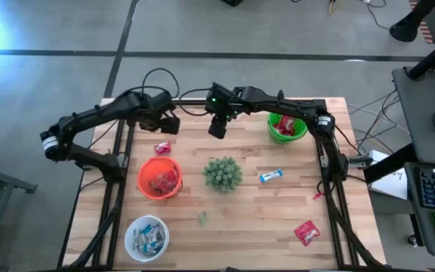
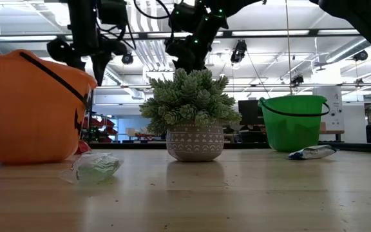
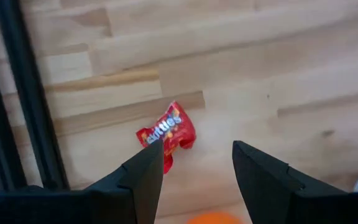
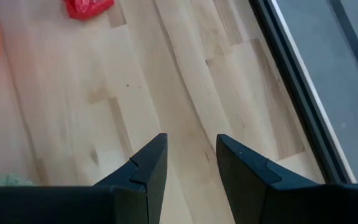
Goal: Sort candy
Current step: Put the red candy into the green bucket
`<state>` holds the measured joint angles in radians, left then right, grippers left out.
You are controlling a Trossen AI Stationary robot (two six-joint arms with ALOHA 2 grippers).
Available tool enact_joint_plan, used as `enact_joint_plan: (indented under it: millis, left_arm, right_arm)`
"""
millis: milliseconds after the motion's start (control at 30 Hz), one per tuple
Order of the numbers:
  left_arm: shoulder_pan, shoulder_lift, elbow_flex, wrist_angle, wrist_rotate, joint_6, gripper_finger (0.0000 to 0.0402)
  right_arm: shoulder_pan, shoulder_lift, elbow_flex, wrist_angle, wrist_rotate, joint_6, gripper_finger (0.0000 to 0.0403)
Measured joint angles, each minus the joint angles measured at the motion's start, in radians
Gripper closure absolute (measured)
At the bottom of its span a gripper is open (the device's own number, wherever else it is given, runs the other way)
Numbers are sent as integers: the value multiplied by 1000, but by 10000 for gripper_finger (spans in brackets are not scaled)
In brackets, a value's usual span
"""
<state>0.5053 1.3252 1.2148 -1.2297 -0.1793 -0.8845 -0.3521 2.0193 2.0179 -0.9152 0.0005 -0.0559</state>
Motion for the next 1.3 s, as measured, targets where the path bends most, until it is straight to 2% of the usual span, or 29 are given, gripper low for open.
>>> enact_joint_plan:
  millis: [300,533,767,967,1067,1300]
  left_arm:
    - [78,38,-28,-10,148,205,228]
    - [134,21,-184,70,229,257,228]
    - [139,5,-303,224,262,282,228]
    - [140,4,-383,243,287,313,228]
    - [140,4,-394,270,328,358,228]
    - [148,11,-380,308,329,482,228]
  right_arm:
    - [0,0,-31,-11,-5,-20,273]
    - [0,0,-38,-15,-5,-23,273]
    - [0,0,-44,-18,-5,-23,273]
    - [0,0,-52,-24,-9,-23,273]
    - [0,0,-60,-25,-9,-23,273]
    - [0,0,-92,-22,-9,-22,273]
